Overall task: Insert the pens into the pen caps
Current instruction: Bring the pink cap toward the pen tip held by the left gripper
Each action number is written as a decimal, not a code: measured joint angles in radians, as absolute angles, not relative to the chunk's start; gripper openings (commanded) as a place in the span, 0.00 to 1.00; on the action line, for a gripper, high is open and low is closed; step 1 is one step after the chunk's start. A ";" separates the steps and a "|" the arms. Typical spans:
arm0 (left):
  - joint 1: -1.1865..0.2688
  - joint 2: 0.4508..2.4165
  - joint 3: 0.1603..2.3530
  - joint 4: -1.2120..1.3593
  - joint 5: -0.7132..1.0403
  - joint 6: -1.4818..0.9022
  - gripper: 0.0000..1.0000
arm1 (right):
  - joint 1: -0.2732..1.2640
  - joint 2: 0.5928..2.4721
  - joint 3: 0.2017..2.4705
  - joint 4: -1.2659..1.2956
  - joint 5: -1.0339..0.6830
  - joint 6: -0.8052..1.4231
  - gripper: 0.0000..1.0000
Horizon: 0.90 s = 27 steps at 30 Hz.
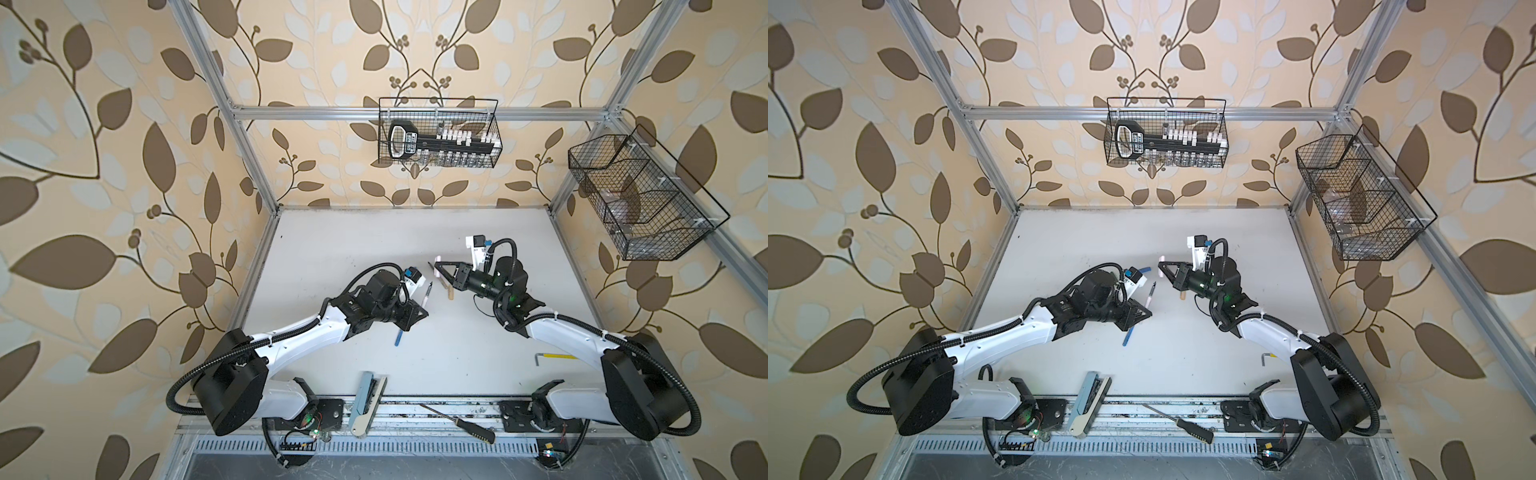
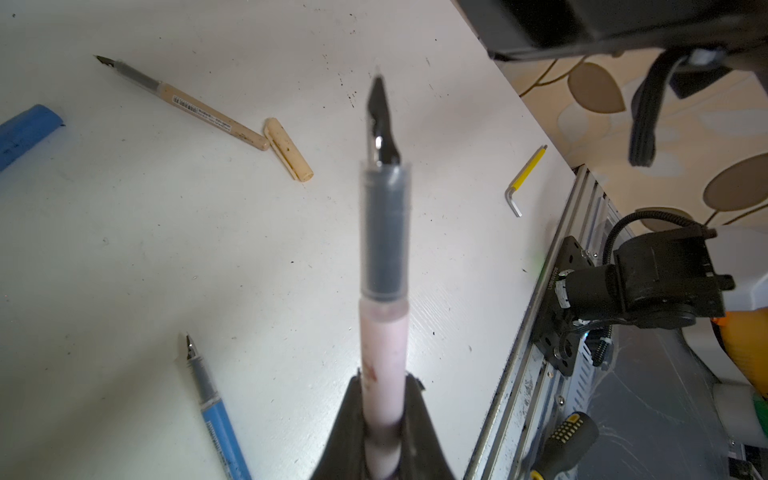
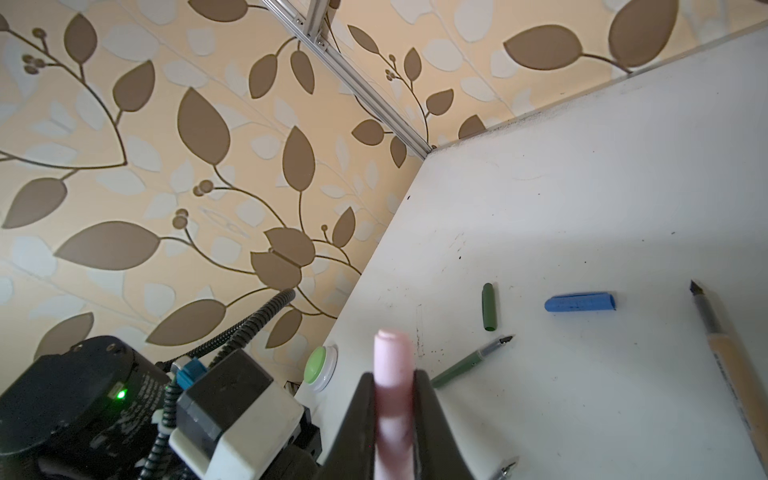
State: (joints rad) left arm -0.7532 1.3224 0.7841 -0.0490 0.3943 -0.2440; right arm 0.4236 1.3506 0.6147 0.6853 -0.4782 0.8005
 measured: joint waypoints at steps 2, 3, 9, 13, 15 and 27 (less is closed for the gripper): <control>-0.753 1.322 0.784 -0.050 0.394 -0.244 0.07 | 0.424 1.370 0.615 0.719 -0.477 0.819 0.16; -0.753 1.320 0.784 -0.051 0.393 -0.244 0.07 | 0.424 1.379 0.615 0.731 -0.477 0.826 0.16; -0.753 1.282 0.784 -0.067 0.392 -0.244 0.07 | 0.432 1.391 0.615 0.773 -0.479 0.855 0.16; -0.753 1.259 0.784 -0.081 0.391 -0.242 0.07 | 0.439 1.391 0.615 0.809 -0.479 0.875 0.17; -0.753 1.257 0.784 -0.086 0.390 -0.241 0.07 | 0.443 1.392 0.615 0.828 -0.479 0.884 0.17; -0.753 1.221 0.783 -0.105 0.360 -0.240 0.07 | 0.452 1.425 0.614 0.913 -0.491 0.942 0.17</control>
State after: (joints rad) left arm -0.7532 1.2205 0.7834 -0.1051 0.3595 -0.2398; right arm 0.4519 1.4250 0.6144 0.9127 -0.4911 0.9421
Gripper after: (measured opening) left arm 0.129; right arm 0.169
